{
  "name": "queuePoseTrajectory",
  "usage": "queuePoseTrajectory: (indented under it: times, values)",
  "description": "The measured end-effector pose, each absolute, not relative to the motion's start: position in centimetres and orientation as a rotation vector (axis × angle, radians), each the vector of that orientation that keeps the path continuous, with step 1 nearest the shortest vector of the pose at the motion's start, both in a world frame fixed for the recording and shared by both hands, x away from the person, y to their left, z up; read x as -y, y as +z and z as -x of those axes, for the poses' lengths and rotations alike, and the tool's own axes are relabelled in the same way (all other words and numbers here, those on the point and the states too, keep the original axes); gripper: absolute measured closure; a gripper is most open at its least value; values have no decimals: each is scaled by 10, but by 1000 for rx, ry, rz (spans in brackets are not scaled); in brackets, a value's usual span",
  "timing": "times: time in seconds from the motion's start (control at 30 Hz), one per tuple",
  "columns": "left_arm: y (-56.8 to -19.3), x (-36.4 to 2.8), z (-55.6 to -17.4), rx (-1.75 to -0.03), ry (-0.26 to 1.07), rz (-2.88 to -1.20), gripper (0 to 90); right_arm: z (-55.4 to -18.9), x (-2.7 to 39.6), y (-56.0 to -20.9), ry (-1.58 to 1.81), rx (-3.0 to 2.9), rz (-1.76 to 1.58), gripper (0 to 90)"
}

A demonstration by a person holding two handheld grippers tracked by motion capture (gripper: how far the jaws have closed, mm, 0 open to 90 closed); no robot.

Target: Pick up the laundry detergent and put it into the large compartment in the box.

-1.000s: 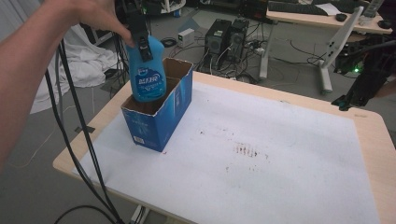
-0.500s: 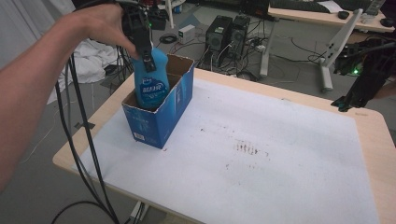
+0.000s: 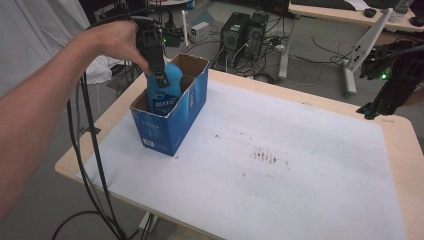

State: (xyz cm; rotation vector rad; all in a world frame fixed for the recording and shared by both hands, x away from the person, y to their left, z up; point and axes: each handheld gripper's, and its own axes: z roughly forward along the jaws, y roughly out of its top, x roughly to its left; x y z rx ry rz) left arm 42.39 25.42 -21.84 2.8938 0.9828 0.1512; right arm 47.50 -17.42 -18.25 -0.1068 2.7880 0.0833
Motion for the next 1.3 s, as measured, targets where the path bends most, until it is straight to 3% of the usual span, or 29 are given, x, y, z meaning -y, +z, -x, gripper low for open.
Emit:
queuePoseTrajectory:
  times: [0.63,1.3]
  values:
    - [-264,-252,-426,-735,135,-2989,381,-475,172,-189,63,-2797,99,126]
    - [-279,-255,-426,-711,116,-2978,379,-475,169,-194,64,-2805,98,125]
